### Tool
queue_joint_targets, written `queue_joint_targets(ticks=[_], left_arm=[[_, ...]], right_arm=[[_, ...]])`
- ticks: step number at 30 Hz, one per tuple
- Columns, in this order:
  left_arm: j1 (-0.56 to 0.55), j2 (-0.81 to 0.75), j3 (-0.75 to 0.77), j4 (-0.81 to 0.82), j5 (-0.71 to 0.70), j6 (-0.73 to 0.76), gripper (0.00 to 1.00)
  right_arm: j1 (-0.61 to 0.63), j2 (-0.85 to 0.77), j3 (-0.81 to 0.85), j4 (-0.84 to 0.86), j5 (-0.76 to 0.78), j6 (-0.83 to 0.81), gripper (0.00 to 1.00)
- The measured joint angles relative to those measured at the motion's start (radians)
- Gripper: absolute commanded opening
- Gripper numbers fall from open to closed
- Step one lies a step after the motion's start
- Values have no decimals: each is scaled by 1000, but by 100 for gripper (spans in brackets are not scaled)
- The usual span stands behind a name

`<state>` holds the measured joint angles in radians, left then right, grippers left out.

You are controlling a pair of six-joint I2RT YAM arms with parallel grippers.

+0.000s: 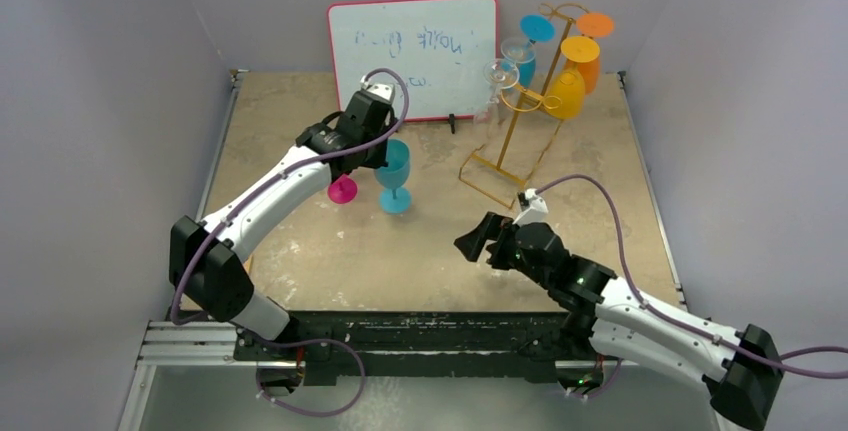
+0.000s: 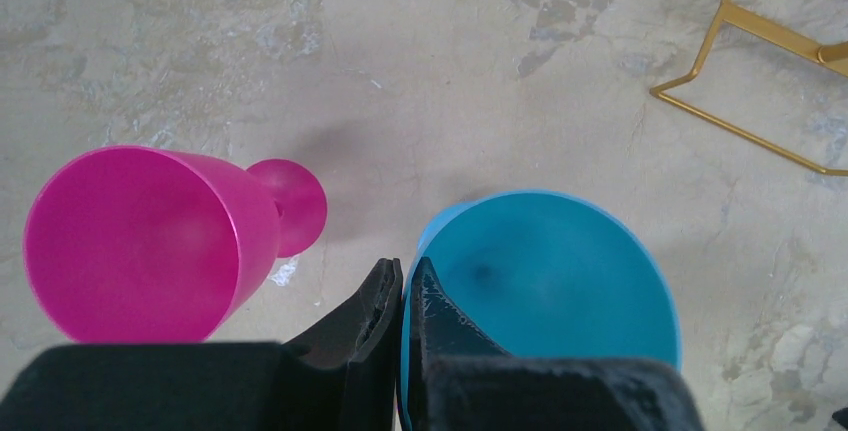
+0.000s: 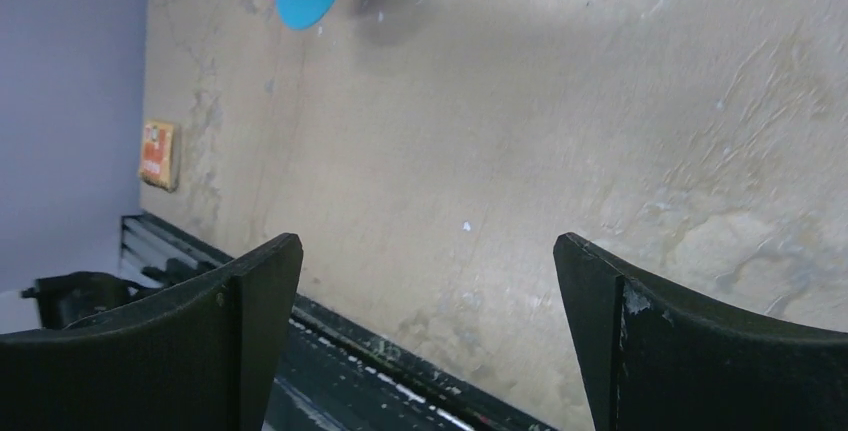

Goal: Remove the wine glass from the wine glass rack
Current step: Place the wine glass at the center of the board.

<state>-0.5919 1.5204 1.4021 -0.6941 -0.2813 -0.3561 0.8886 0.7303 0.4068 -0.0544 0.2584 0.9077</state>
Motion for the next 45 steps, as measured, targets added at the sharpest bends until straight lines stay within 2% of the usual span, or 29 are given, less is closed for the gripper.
queue_joint_targets(ticks=[6,11,14,17,20,23,26,30,34,41,45], left_arm=[[0,16,3,55,-58,19,0],[0,37,9,92,-148,47,0],[3,42,6,129,-175,65,0],[3,64,12,153,-175,72,0],[4,121,34,152,-172,71,0],[8,171,43,139,-174,62,0],[16,182,42,118,-182,52,1],[34,167,34,133,-190,40,1],[53,167,21,138,-183,28,0],[73,167,-20,163,-176,-5,10],[80,167,-22,180,-168,-21,10]], right_arm=[[-8,-112,-18,-56,9,179,100],[-18,-224,-8,-148,74,225,100],[-31,-201,20,-196,98,209,100],[-68,-112,69,-216,87,170,100],[-156,-19,95,-193,23,125,100],[-295,27,64,-143,-110,91,100],[-387,3,20,-117,-193,74,100],[-439,-66,-1,-123,-258,55,100],[-451,-135,-2,-140,-278,48,100],[-451,-196,-18,-183,-283,49,100],[-451,-205,-23,-220,-288,48,100]])
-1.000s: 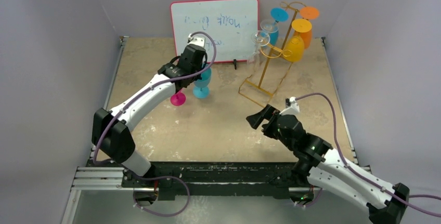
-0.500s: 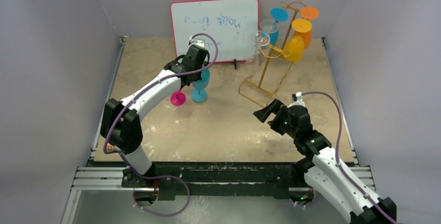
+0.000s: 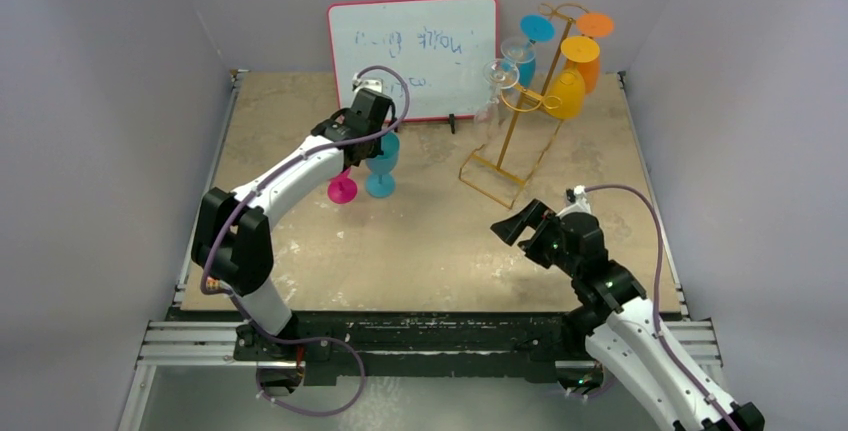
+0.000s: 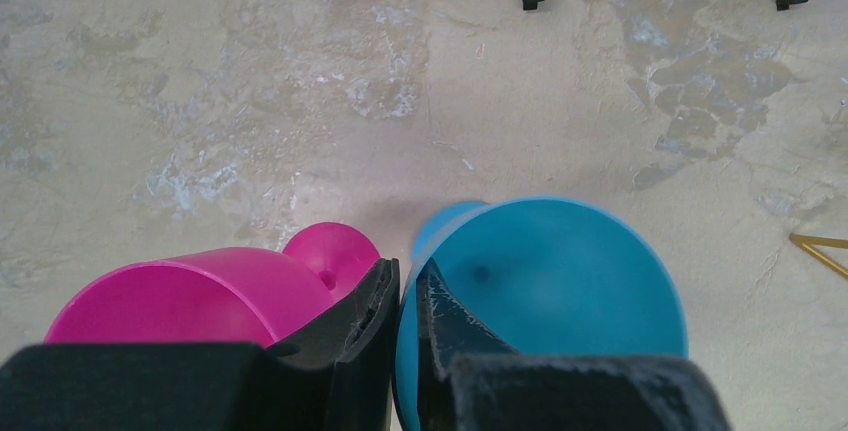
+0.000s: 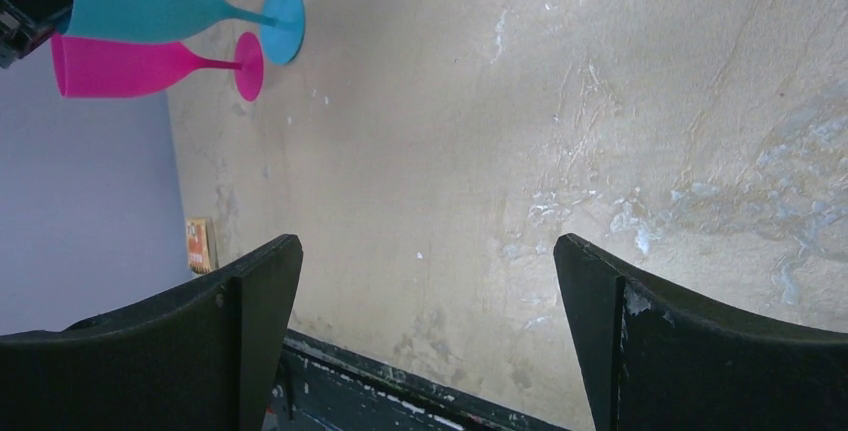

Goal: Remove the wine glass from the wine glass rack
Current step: Place the wine glass at the center of the board.

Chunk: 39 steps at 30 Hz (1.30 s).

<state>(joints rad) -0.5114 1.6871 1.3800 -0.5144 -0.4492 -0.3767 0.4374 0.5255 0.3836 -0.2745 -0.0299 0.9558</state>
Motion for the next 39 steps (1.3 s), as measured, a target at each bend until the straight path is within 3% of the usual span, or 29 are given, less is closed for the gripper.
queue_joint_targets(ticks=[4,11,21,26,39], left_arm=[[8,0,-2,1,4,-16,11],[21,0,-14,10,5,-35,24],[25,0,-23,19,38,-51,32],[25,-3,-23,12,40,-51,43],[25,-68,36,2,82,-51,46]], right_arm=[[0,-11,-2,-20,-12,-6,100],[0,-1,-2,-38,-15,-21,100],[0,7,-8,-36,-23,-34,100],[0,26,-32,-37,-45,-34,100],[0,34,-29,-46,-38,-49,100]])
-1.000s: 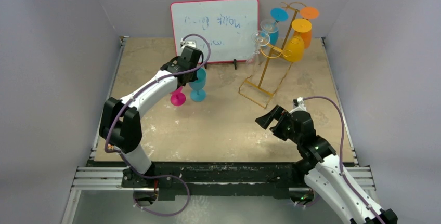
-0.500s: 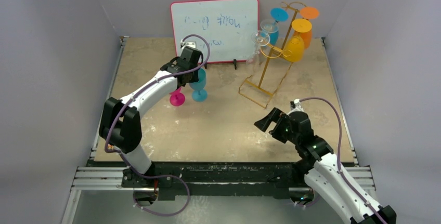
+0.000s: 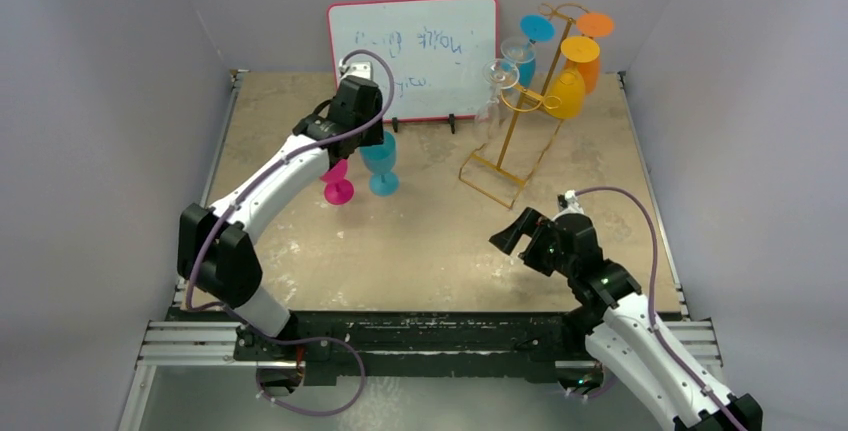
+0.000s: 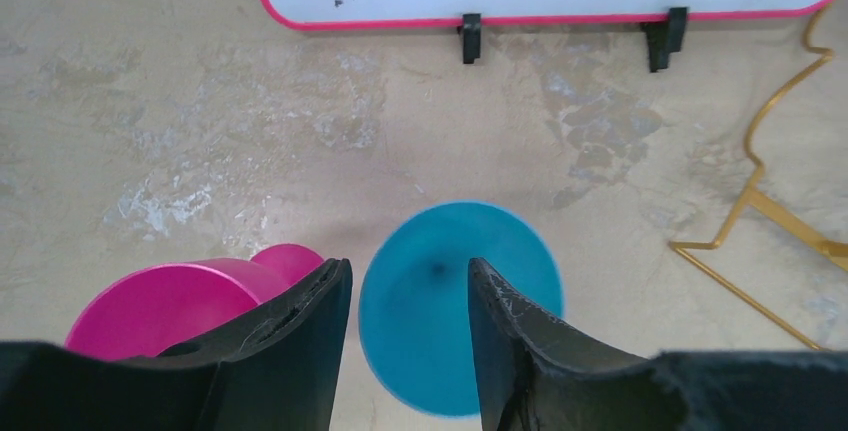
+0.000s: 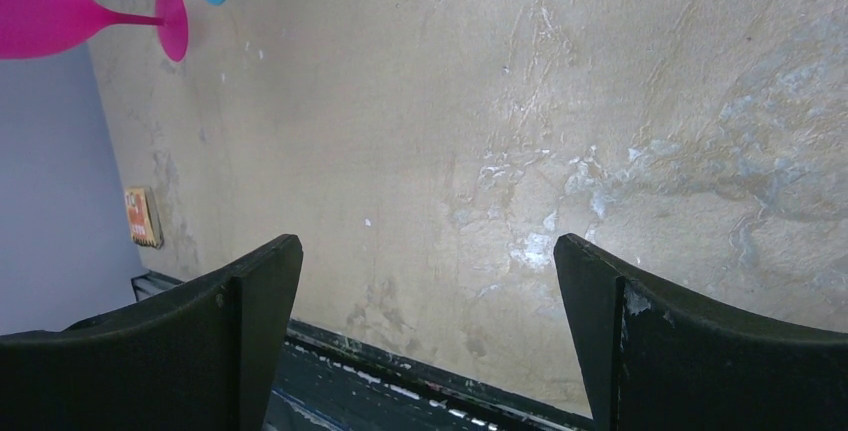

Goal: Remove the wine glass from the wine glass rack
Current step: Place the wine glass at the center of the board, then pick up the wine glass from the wine rack.

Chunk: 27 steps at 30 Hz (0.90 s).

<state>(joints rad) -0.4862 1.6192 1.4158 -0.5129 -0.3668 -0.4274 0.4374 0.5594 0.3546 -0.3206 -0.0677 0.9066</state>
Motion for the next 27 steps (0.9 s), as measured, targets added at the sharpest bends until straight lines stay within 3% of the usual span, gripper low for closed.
queue_joint_targets(ticks=[4,8,11,15,20,27], left_arm=[[1,-73,-2,-6,47,21,47],[1,-235,-55,-3,47,47,65],[1,-430,-146,11,11,53,73],[1,-678,-257,8,-45,42,75],[1,-822,-323,-100,-103,-12,76],[1,-1016,-463,-211,-233,-123,80]], right_arm=[[0,9,41,-48,5,-3,100],[0,19,132,-93,29,-8,100],[0,17,170,-84,42,-14,100],[0,10,172,-35,20,-42,100],[0,37,194,-20,71,-64,100],[-51,248,279,18,106,-54,100]])
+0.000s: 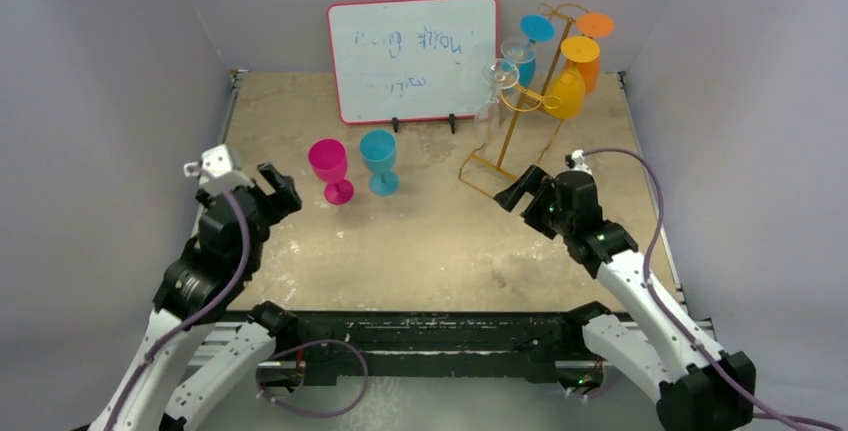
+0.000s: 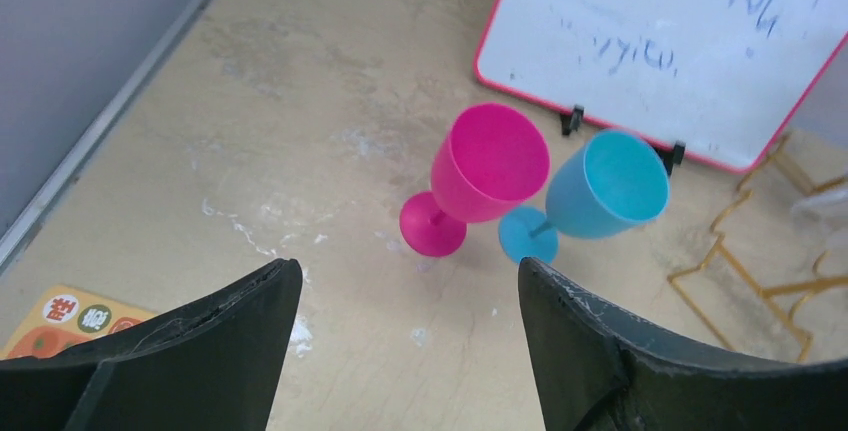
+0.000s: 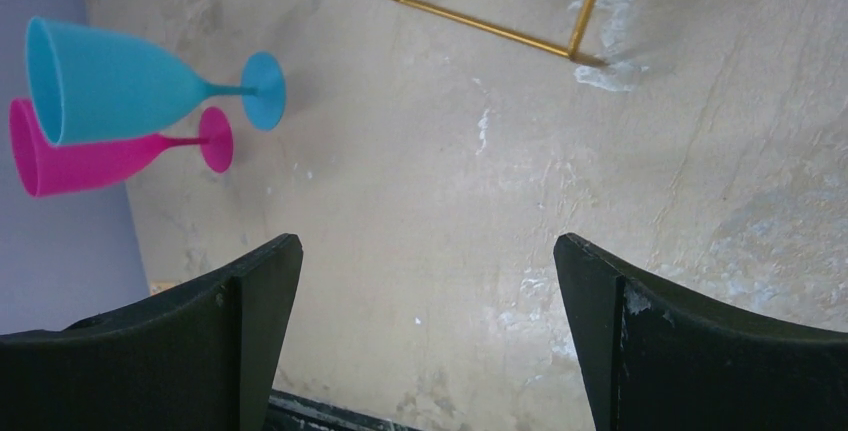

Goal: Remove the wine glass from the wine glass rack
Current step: Pick up the wine glass from the wine rack.

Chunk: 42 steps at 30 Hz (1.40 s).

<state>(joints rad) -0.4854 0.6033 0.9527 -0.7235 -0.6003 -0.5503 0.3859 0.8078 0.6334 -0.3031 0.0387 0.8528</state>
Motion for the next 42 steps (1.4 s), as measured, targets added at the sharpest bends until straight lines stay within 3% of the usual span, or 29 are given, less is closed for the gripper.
queue_joint_targets(ticks=[6,13,18,21,24,33,42], left_arm=[[1,-182,-32,-7,-140,-60,81],[1,-146,-110,-32,-184,-133,82],[1,-108,-153,-50,-205,-163,84],[1,-131,-163,-49,-222,-169,88],[1,-151,-166,-49,-228,-172,89],[1,-124,-166,-41,-223,-164,89],[1,-92,-166,-40,-211,-164,90]], right_arm=[[-171,60,-97,151,-164,109,100],[-217,38,-94,131,-205,145,100],[-473,-9,-35,71,-246,51,100],[-646,69,47,57,-358,-23,100],[-738,156,128,24,-426,-79,100],[-764,76,369,-53,-478,-159,99],[-764,144,462,10,-581,-72,94]])
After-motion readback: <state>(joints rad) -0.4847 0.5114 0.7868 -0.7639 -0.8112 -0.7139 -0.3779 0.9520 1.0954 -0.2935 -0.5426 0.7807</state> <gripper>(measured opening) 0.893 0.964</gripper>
